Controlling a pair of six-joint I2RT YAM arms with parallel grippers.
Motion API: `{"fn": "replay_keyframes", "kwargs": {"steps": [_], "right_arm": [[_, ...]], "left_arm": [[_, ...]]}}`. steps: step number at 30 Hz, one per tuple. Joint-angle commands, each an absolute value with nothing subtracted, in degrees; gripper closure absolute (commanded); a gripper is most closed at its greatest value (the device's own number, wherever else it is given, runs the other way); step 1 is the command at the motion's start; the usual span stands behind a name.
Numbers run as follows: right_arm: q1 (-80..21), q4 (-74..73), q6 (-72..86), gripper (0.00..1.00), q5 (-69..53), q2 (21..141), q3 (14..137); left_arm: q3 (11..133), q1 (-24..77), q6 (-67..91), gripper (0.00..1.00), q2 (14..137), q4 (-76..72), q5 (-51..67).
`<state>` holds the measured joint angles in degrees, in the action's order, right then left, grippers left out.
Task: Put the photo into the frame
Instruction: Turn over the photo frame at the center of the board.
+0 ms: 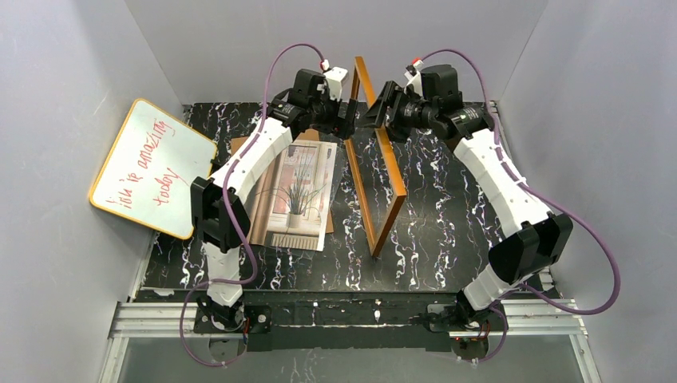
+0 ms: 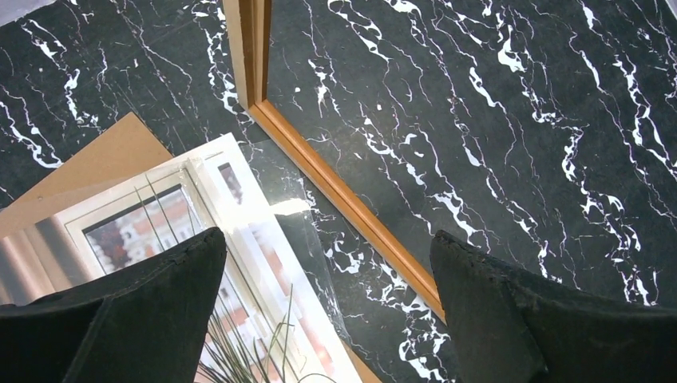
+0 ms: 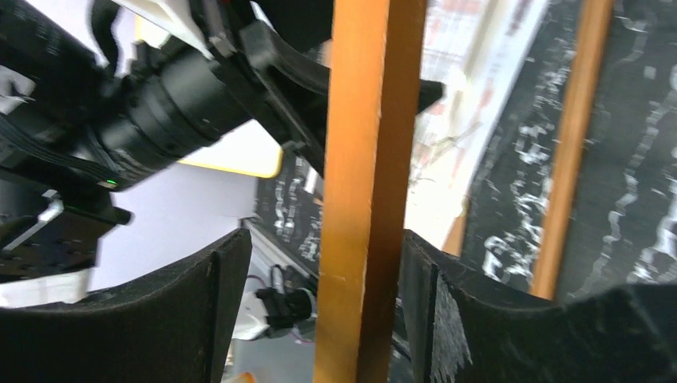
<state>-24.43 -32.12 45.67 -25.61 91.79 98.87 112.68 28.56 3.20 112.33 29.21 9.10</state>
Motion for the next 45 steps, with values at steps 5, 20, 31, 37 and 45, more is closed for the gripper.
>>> {"fn": "replay_keyframes", "kwargs": {"steps": [5,20,31,37,45], "right_arm": [[-24.6,-50.6,31.7,0.31,-13.3,89.7,104.5],[-24.6,-58.9,23.6,0.44,9.9,86.5,103.8],[-24.6,-57.8,22.3,0.8,17.9,83.2,91.9],[-24.5,-56.7,21.6,0.85,22.3,83.7,84.0],[-24.7,-55.0,22.6,0.87,25.0,85.7,77.6]], "left_arm": [[111.3,28.7,2.4,0.02,111.7,30.5,7.4],[100.9,27.6,0.4,0.02,106.7,34.5,7.3],[93.7,25.8,-6.2,0.02,106.7,34.0,4.3],[87.5,25.8,-8.1,0.02,107.4,29.9,4.5],[82.4,27.1,-9.6,0.02,109.7,23.8,4.9]]}}
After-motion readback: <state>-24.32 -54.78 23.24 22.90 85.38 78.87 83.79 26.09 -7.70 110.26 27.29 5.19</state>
